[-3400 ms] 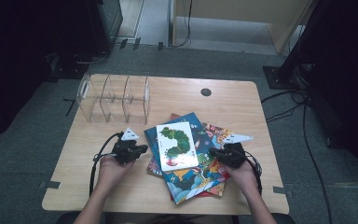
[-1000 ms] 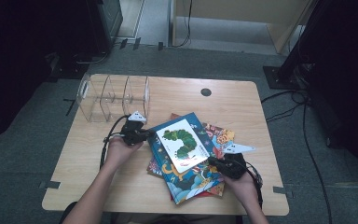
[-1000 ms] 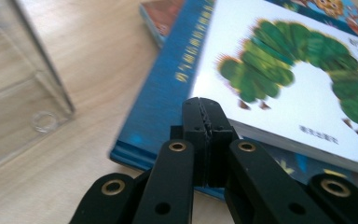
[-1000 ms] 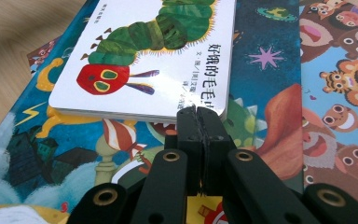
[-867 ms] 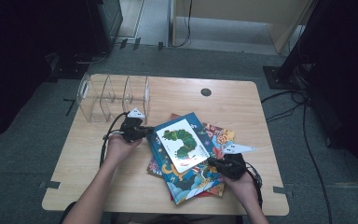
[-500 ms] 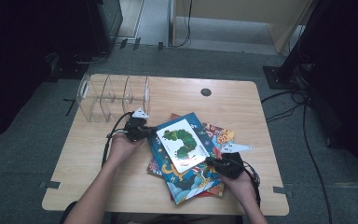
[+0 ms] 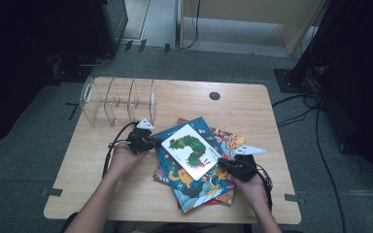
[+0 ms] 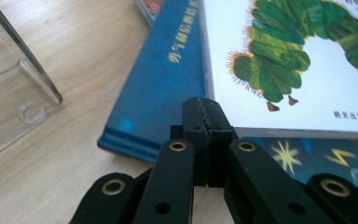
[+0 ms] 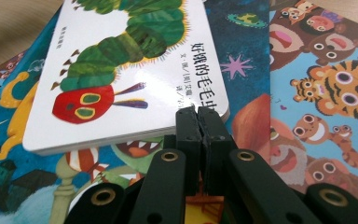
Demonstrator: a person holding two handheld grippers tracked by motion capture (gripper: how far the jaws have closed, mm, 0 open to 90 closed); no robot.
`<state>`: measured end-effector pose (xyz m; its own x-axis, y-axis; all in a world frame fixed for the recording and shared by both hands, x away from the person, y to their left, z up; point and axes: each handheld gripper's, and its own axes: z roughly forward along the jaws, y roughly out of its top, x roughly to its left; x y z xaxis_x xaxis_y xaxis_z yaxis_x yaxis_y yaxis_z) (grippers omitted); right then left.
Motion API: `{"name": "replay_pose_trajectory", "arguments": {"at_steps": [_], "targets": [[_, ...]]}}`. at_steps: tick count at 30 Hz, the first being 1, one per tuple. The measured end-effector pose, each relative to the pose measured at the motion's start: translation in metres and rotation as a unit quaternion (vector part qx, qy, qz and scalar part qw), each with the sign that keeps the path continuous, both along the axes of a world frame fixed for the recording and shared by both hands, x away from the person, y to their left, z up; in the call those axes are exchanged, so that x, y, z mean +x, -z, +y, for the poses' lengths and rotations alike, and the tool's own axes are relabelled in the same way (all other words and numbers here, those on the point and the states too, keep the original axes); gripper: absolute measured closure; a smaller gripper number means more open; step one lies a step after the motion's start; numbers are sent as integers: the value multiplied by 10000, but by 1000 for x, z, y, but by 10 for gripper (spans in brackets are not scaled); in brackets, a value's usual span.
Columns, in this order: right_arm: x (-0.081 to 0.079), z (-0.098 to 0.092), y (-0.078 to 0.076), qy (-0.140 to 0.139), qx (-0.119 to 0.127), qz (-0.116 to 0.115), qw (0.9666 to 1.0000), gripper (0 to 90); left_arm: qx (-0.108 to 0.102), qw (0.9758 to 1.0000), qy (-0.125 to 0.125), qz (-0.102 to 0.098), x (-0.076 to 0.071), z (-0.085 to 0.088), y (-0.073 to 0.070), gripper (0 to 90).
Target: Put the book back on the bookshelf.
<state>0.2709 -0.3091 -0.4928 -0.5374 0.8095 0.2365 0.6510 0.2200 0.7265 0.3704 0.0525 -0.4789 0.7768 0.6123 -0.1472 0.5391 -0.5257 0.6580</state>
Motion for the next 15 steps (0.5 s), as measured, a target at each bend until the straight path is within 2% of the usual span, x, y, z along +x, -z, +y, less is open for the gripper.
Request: {"name": "replay_pose_trajectory", "arguments": {"at_steps": [9, 12, 15], "targets": [[17, 3, 0, -48, 29, 37, 10000, 900, -166, 9997, -50, 166, -25, 10, 2, 900], [21, 6, 0, -84, 52, 21, 9999, 900, -87, 9998, -30, 154, -30, 9, 2, 900], [30, 10, 0, -117, 4, 24, 9999, 900, -126, 9997, -93, 183, -36, 11, 2, 900]]}}
